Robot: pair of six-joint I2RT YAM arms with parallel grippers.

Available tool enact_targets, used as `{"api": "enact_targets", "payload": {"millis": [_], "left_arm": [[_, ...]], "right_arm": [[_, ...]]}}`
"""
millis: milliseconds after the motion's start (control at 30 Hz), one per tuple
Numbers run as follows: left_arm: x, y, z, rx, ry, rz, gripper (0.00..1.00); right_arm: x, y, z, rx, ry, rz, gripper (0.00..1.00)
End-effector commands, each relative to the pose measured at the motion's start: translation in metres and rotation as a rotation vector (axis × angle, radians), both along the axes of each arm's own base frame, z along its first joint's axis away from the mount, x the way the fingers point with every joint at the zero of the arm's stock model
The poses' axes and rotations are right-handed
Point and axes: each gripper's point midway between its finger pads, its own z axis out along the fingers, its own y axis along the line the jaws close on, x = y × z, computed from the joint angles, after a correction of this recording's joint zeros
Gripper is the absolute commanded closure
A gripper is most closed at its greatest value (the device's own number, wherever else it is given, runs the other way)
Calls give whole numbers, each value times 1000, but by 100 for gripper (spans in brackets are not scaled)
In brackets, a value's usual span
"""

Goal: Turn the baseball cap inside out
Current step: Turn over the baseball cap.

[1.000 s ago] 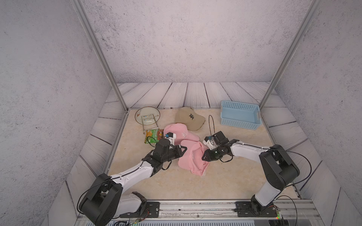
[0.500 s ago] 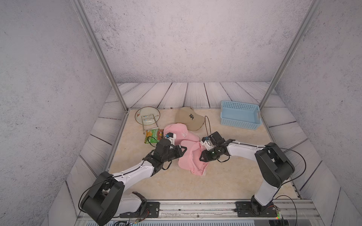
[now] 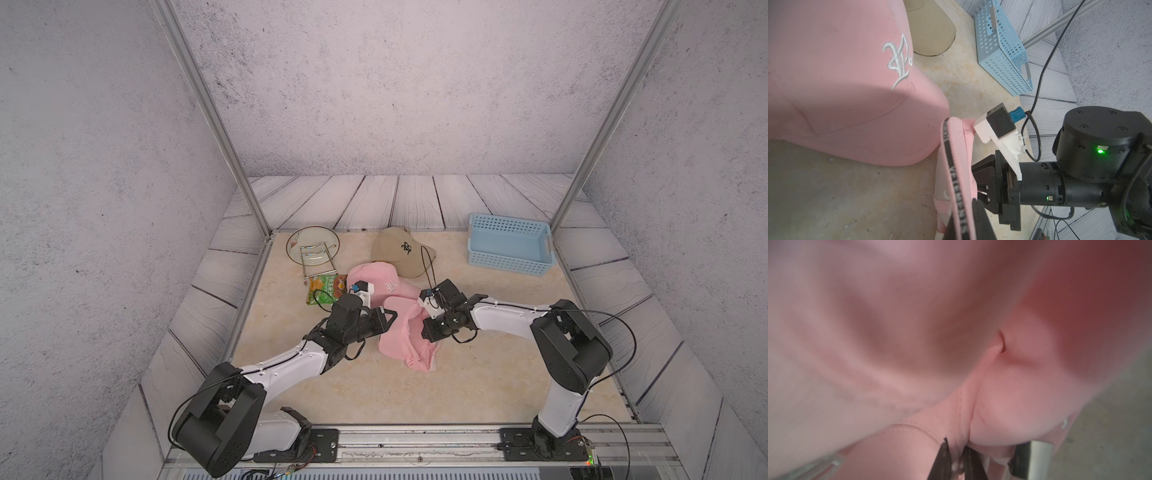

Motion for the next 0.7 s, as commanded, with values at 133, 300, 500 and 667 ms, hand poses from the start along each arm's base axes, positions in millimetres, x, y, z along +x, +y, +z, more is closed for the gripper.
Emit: {"api": "enact_targets", "payload": {"millis": [133,300,500,667], "left_arm": [[-2,38,-25,143,59,151,100],[-5,77,-33,244,70,289,100],[-12,107,-24,308,17,367,100],[-15,98,0,259,-59,293,100]], "right_arm": [[-22,8,48,221,5,79,100],[-13,-14,94,375,-32,34,100],[8,-66,126,514,-85,-129,100],[21,-110,120,359,-166,-298,100]]}}
